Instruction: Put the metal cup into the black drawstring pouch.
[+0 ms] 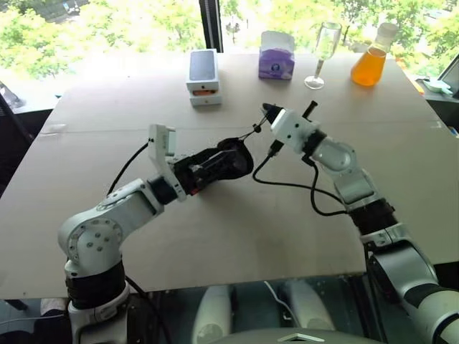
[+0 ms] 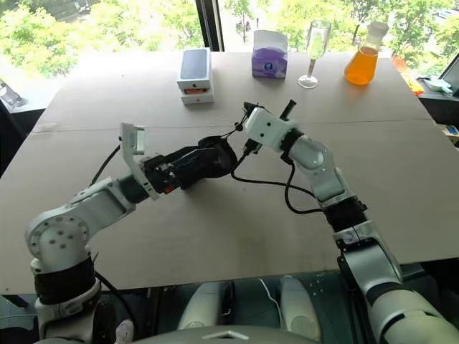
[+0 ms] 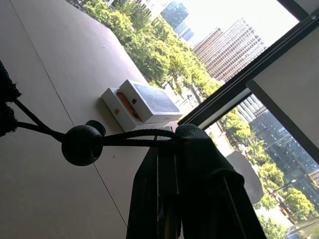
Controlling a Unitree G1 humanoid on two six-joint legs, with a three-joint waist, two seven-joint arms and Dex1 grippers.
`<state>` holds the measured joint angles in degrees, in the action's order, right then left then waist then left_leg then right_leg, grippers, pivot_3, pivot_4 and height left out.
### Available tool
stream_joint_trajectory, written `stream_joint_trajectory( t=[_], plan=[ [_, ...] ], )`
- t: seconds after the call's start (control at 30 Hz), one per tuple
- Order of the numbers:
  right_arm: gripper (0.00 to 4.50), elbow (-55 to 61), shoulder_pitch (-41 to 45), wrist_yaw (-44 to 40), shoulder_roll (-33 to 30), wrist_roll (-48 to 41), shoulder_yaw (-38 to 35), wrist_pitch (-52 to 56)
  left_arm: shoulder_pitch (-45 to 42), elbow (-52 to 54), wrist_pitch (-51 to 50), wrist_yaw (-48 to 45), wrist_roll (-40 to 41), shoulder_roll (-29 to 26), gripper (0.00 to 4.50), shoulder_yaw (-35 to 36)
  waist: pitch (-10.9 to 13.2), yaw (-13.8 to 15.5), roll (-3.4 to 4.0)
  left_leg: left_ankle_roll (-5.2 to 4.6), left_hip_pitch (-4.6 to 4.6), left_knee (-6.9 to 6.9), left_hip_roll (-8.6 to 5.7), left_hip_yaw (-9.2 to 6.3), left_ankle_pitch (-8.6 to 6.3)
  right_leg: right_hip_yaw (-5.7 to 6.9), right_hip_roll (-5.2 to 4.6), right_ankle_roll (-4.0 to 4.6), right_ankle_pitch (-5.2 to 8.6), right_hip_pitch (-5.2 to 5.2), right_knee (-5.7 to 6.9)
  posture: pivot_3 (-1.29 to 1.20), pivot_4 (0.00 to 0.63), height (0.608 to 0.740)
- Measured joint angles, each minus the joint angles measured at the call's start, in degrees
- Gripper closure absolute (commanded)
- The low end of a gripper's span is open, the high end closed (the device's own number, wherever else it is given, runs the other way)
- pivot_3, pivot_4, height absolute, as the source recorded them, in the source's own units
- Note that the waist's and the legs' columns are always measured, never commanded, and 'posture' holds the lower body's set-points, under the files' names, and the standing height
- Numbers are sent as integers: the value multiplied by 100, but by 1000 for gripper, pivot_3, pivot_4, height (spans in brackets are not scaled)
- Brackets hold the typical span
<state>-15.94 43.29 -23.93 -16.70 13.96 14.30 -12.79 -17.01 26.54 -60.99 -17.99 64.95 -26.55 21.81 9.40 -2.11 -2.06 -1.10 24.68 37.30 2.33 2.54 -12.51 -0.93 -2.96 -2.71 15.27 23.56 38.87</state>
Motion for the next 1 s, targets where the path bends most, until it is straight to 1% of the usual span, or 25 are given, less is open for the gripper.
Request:
stream_joint_trajectory(
  t=[0.17,0.23,0.3,0.37,0.43,0.47,0.5,0.53,0.6,0.7,0.8,0.97,1.0],
  plan=[
    [4500,202,-4,-127,-61,-15,-7,120,112,-2,131,-62,42,-176,1306,7,0,8,0,0,1,0,-1,0,0,0,0,0,0,0,-1,0,150,740],
    [4500,358,-5,-219,-137,-38,-10,173,-11,-37,218,-89,-52,-264,1306,-94,3,23,1,-1,3,1,-2,-2,0,3,0,0,0,0,0,0,150,740],
    [4500,669,65,-374,-233,-56,-16,280,-695,-133,448,-85,-356,-348,1306,-329,3,99,1,-2,4,6,-6,-5,1,4,8,0,0,-2,0,0,150,740],
    [4500,822,148,-451,-243,-65,-14,314,-1013,-130,603,-96,-533,-418,1306,-468,3,119,1,-2,2,6,-9,0,1,0,8,0,0,-2,-1,0,150,740],
    [4500,963,200,-533,-305,-80,-17,385,-1279,-183,748,-232,-884,-517,1306,-808,3,127,1,-1,2,5,-13,2,1,-1,10,0,0,-2,-3,0,150,740],
    [4500,1070,214,-612,-345,-80,-15,451,-1510,-320,911,-400,-1248,-548,1306,-1202,3,139,2,-1,3,5,-13,2,1,0,11,0,0,-1,-4,0,150,740],
    [4500,1165,241,-682,-328,-80,-1,519,-1680,-435,1063,-527,-1547,-544,1306,-1533,3,137,2,-1,4,5,-13,4,1,-1,15,0,0,-1,-5,0,150,740],
    [4500,1168,242,-684,-328,-80,-1,520,-1684,-438,1067,-530,-1556,-544,1306,-1543,3,138,2,-1,4,5,-13,4,1,-1,14,0,0,-1,-5,0,150,740],
    [4500,1317,263,-728,-321,-78,15,626,-1811,-696,1404,-695,-2109,-517,1306,-1988,3,129,2,-1,3,5,-11,8,1,-5,18,0,0,0,-5,0,150,740],
    [4500,1426,261,-783,-307,-77,26,762,-1848,-954,1774,-886,-2606,-386,1306,-2325,4,126,2,-1,4,5,-9,9,1,-5,19,0,0,1,-5,0,150,740],
    [4500,1540,260,-817,-291,-76,44,862,-1853,-995,2037,-1100,-2940,-299,1306,-2514,4,133,3,-2,5,5,-8,10,1,-6,19,0,0,2,-6,0,150,740],
    [4500,1598,256,-824,-245,-75,82,933,-2032,-1145,2229,-1240,-3153,-72,1306,-2537,4,135,3,-11,5,7,-9,8,-4,-4,19,0,0,1,-5,0,150,740],
    [4500,1611,256,-824,-229,-75,98,949,-2081,-1155,2243,-1269,-3189,-41,1546,-2537,4,135,3,-11,5,7,-9,8,-4,-4,19,0,1,1,-5,0,150,740]
  ],
)
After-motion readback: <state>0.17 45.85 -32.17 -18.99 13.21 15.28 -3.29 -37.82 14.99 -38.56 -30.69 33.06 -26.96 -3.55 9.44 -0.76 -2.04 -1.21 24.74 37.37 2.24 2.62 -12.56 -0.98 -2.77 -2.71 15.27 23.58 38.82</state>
